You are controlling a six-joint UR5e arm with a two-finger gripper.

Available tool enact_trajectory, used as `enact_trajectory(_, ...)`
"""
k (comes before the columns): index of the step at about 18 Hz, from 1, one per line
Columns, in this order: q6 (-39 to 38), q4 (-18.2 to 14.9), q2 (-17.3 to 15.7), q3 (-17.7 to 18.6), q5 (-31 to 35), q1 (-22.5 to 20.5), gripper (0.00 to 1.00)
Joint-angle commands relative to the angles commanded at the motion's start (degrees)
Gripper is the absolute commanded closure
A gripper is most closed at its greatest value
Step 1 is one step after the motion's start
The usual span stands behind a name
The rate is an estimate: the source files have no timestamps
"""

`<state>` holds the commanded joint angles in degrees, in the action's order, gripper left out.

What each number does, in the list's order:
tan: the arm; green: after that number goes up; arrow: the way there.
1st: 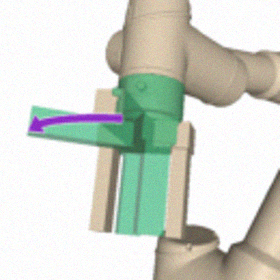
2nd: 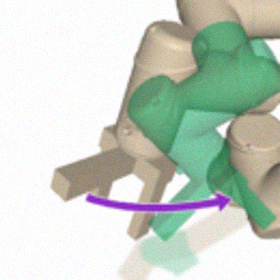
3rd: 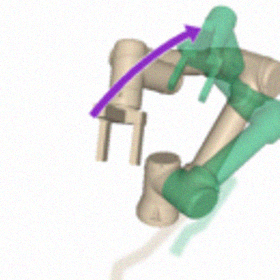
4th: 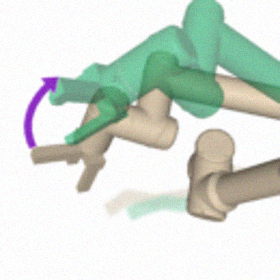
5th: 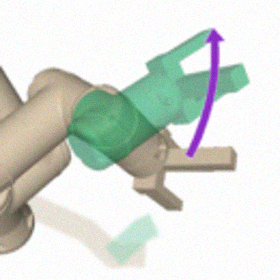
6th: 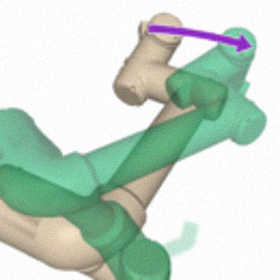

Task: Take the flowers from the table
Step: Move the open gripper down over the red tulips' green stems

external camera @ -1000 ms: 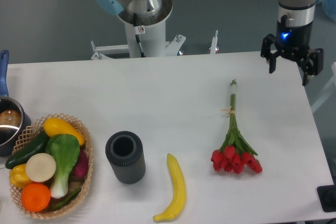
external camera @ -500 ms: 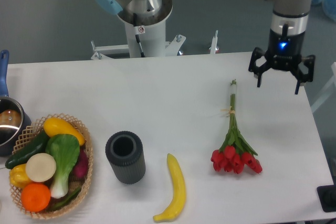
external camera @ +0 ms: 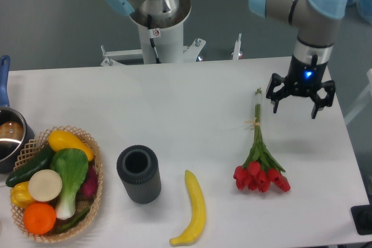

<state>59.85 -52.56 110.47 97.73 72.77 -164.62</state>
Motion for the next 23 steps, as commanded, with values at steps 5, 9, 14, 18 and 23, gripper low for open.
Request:
enact_trajectory(5,-0.26,0.18,1.68,0.09,0.18,1.23,0.0)
enact_trajectory(9,-2.64,0.18,2.64,0.0,-0.09,2.2,0.0)
enact_trajectory(14,-2.72,0.26,4.93,-0.53,-0.26,2.99,0.0)
enact_trajectory(18,-2.81,0.26,6.33,-1.49,-0.35,3.16,0.0)
enact_trajectory(23,-2.64,0.35,7.83,-1.32,-1.14,3.25,0.0)
